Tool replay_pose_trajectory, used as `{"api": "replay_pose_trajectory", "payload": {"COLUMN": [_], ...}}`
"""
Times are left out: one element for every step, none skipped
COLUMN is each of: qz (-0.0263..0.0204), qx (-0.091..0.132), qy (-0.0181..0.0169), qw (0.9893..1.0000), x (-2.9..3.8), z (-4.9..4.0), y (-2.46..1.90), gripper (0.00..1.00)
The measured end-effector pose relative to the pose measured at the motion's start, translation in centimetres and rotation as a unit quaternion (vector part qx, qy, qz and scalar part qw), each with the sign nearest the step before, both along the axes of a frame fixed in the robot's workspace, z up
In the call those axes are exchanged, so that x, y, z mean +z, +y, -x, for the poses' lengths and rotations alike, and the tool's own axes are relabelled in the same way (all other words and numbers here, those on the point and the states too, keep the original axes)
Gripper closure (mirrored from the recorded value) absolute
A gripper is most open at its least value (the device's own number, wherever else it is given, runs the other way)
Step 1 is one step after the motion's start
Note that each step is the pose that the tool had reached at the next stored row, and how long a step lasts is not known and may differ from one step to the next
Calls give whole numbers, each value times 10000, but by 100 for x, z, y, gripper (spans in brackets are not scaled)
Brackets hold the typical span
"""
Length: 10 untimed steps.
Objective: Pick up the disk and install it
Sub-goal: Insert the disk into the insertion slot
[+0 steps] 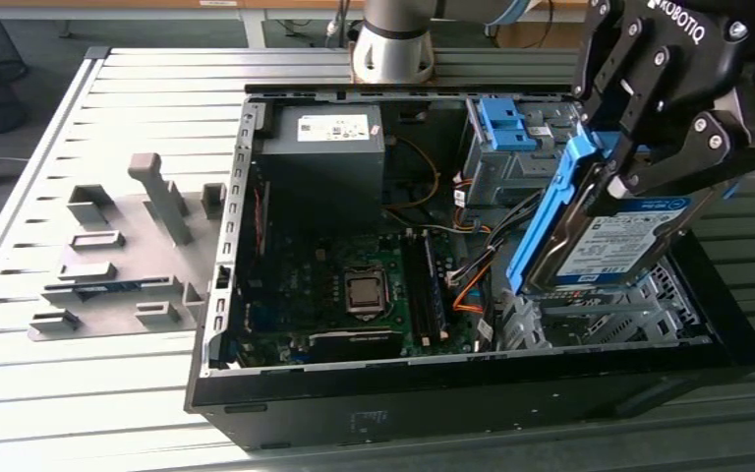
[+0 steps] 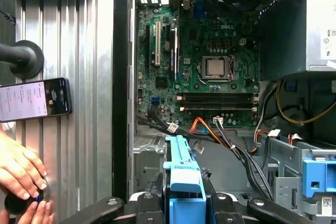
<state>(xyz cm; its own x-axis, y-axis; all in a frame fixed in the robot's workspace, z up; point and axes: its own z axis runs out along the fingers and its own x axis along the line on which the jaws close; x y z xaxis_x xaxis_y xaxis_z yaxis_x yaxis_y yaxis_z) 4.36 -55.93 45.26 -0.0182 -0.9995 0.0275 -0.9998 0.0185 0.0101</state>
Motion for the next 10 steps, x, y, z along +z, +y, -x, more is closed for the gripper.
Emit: {"api": "replay_pose_trajectory", "payload": {"qz": [0, 0, 0, 0, 0, 0, -1, 0, 0, 0], "qx": [1, 1, 1, -1, -4, -8, -10, -11, -14, -16], "qy": [0, 0, 0, 0, 0, 0, 0, 0, 0, 0], "qw": [10000, 10000, 10000, 10000, 10000, 10000, 10000, 10000, 10000, 10000], "x": [-3, -7, -10, -12, -15, -18, -21, -23, -26, -29], "z": [-4, -13, -25, -40, -57, -75, -94, -113, -127, -141], "y": [0, 0, 0, -1, 0, 0, 0, 0, 0, 0], "gripper": [64, 64, 64, 64, 64, 64, 64, 64, 64, 64]}}
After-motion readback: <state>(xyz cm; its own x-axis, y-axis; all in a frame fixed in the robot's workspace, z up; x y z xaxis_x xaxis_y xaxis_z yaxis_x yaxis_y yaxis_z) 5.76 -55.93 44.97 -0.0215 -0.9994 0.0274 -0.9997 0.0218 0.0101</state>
